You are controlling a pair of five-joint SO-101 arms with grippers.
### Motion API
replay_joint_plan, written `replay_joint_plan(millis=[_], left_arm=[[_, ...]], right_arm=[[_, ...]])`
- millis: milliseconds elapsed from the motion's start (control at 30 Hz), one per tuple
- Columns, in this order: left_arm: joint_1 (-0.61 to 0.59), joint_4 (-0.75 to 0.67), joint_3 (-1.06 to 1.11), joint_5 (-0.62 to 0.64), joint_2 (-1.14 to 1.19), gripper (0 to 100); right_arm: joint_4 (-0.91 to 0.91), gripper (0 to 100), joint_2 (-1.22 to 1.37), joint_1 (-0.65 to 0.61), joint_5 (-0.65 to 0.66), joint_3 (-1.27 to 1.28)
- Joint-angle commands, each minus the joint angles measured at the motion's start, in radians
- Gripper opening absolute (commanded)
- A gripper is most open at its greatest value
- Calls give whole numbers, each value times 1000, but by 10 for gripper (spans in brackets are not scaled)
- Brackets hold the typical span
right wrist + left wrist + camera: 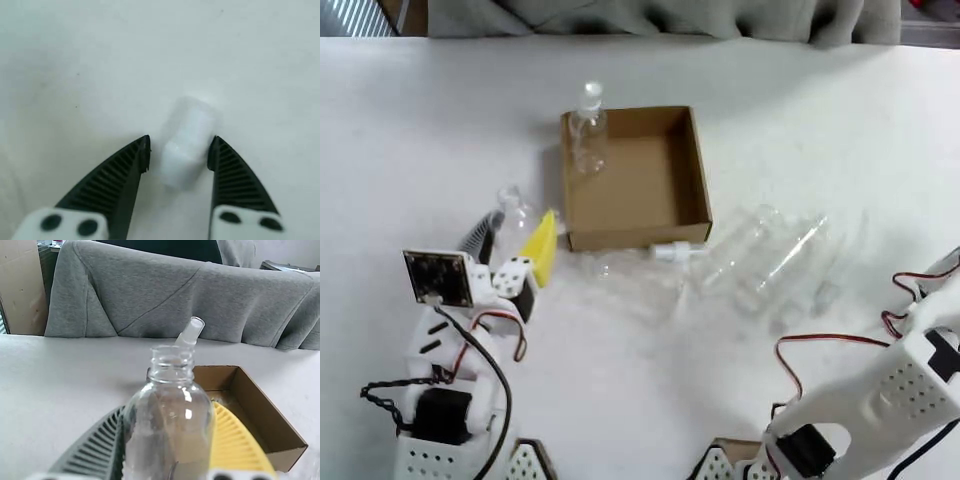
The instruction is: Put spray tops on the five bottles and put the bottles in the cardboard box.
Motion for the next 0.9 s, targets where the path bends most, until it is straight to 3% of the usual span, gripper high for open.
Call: replay_joint_plan(millis=[0,67,200,333,633,867], left_arm=[[-10,-28,-14,-12,-12,20],[-10,-28,-14,-12,-12,20],[-10,-28,-14,-12,-12,20],[-2,-38,-14,-6,-12,20],[-2,-368,-15,144,-12,20],[102,-292,-18,143,-12,20]], right_arm=[[5,77,-19,-13,3,-29],[-13,15,-15,-18,41,-40],[-7,19,-24,-18,72,-60],[120,15,-99,-18,100,-149],[466,16,-496,-27,117,-226],[590,16,-846,-119,117,-224]])
